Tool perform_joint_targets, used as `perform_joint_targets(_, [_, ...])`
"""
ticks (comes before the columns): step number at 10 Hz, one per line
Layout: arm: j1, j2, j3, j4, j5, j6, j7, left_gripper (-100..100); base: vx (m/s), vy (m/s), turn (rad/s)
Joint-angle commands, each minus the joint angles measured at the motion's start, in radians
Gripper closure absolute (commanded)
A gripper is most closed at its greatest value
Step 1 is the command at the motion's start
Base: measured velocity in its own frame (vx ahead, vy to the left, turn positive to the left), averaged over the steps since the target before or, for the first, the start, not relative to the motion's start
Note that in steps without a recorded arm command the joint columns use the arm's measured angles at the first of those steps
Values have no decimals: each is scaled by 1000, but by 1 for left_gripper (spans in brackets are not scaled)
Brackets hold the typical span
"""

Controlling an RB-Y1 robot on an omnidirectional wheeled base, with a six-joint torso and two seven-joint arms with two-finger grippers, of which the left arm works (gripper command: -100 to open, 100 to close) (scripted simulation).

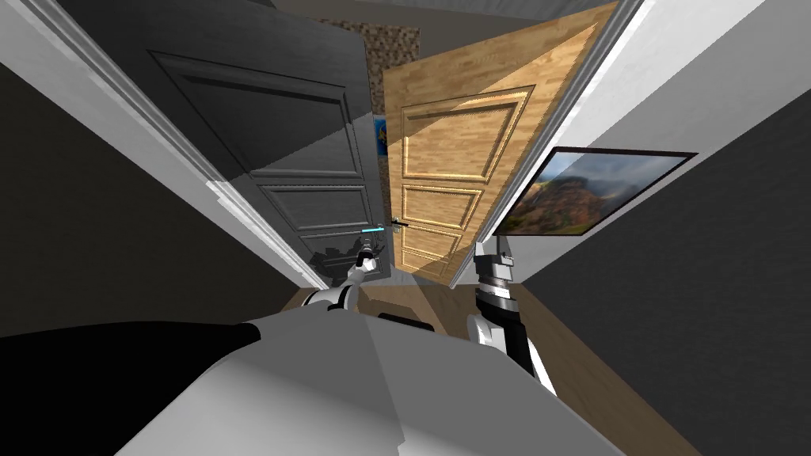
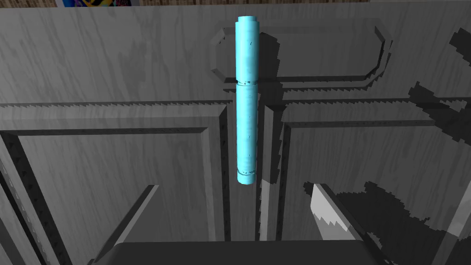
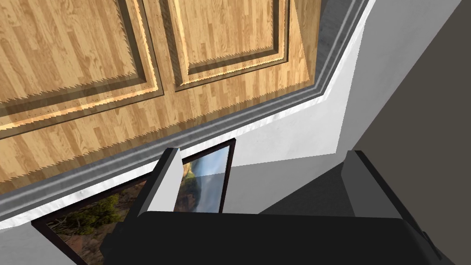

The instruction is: Push the door open

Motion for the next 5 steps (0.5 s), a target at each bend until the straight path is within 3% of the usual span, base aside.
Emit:
perform_joint_targets(1, [0, 0, 0, 0, 0, 0, 0, -100, -36, -31, -4])
perform_joint_targets(3, [0, 3, 3, 4, 0, -9, -1, -100, 130, 25, -26])
perform_joint_targets(5, [3, 5, 6, 4, 1, -17, -3, -100, 208, 86, -37])
